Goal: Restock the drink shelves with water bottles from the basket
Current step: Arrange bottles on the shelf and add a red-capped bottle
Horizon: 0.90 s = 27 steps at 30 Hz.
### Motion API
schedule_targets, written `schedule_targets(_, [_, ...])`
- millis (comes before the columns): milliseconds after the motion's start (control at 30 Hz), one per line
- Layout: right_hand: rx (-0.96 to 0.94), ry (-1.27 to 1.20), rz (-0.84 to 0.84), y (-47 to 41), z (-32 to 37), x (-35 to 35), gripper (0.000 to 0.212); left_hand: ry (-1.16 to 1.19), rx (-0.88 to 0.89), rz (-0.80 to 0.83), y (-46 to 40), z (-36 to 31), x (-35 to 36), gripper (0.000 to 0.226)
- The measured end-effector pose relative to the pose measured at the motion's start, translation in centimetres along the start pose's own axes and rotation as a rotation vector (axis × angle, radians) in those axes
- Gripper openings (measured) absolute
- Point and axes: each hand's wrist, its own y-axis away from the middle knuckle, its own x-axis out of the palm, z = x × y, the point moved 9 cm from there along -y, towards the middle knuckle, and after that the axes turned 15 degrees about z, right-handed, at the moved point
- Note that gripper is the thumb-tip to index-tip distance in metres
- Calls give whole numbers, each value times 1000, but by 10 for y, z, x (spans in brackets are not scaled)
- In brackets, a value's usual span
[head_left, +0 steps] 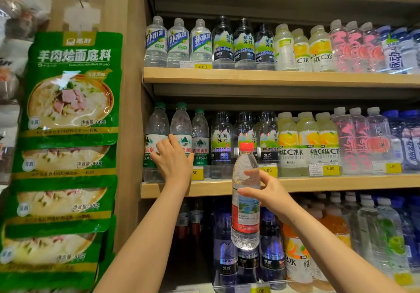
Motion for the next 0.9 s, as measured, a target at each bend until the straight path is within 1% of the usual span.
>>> schedule_targets(133, [-20,-27,14,-1,2,2,36,29,11,-23,0,5,-2,64])
schedule_targets(200, [-23,-25,15,-1,1,2,36,101,10,-38,0,12,1,58])
schedule_targets(300, [-22,-26,19,-2,-1,2,36,218,-4,-6,-2,21,8,52])
schedule_targets(400, [-31,-36,20,-2,-1,1,35,263,11,11,-1,23,8,53])
schedule_targets(467, [-38,-38,22,-1,1,2,35,281,28,-5,1,23,5,62])
schedule_targets(533, [-36,-49,20,1,0,3,34,309,108,-68,15,16,-5,70])
schedule_targets(567, [-27,-54,18,3,-2,3,34,369,207,-109,30,8,-11,68])
schedule_targets(600, [-16,-58,14,6,-4,3,33,480,330,-131,53,-1,-14,63])
schedule_targets(633, [-8,-58,7,9,-7,3,33,631,439,-106,82,-8,-13,57])
schedule_targets(667, [-4,-53,-2,14,-11,3,34,778,509,-28,113,-14,-5,52])
schedule_targets(700, [-4,-45,-11,19,-15,3,35,898,534,93,144,-20,7,50])
schedule_targets(733, [-3,-47,-17,25,-20,3,36,977,512,246,172,-24,23,52])
schedule_targets(833, [9,-114,30,44,-33,9,32,1156,396,822,229,-42,83,56])
schedule_targets(900, [22,-185,80,54,-42,16,33,1379,359,1199,248,-53,101,54])
